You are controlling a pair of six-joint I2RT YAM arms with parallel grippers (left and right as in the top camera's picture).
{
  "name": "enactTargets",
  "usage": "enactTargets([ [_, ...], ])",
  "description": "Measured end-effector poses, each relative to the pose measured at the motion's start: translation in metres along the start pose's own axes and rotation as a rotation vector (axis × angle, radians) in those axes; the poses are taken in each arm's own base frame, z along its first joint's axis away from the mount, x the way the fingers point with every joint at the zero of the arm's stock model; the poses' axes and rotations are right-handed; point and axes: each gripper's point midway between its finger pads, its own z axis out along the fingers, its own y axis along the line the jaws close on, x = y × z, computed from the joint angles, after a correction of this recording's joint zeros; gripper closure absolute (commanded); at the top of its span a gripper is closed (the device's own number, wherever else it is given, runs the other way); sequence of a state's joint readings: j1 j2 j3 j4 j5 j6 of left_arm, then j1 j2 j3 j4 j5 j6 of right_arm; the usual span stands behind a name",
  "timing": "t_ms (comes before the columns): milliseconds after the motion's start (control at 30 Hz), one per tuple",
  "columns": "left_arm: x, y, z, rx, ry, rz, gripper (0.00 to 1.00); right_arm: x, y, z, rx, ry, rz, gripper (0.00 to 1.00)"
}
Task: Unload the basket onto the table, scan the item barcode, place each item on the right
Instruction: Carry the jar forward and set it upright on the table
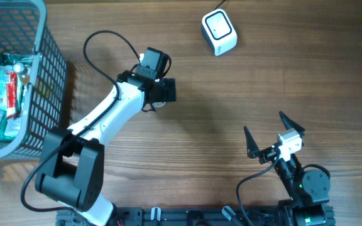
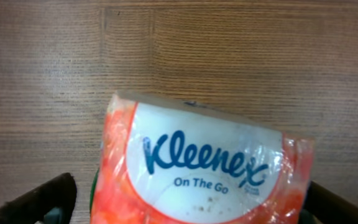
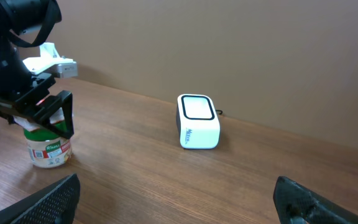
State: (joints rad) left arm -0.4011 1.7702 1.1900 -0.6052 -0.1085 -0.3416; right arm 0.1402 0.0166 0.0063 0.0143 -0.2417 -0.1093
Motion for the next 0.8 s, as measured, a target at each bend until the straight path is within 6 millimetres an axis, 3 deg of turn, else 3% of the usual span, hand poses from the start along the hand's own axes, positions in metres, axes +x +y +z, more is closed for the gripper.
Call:
enactTargets([
  [467, 0.000, 0.000, -0.006, 0.002, -0.004, 0.030, 0.00, 0.000, 0.000, 0.000, 0.000, 0.000, 0.000, 0.00],
  [567, -0.007, -0.001, -0.018, 0.015, -0.037, 0.045, 0.00, 0.000, 0.000, 0.000, 0.000, 0.000, 0.000, 0.00],
  [800, -0.030, -0.004, -0.068, 0.062, -0.162, 0.058, 0.00, 0.000, 0.000, 0.000, 0.000, 0.000, 0.000, 0.00],
])
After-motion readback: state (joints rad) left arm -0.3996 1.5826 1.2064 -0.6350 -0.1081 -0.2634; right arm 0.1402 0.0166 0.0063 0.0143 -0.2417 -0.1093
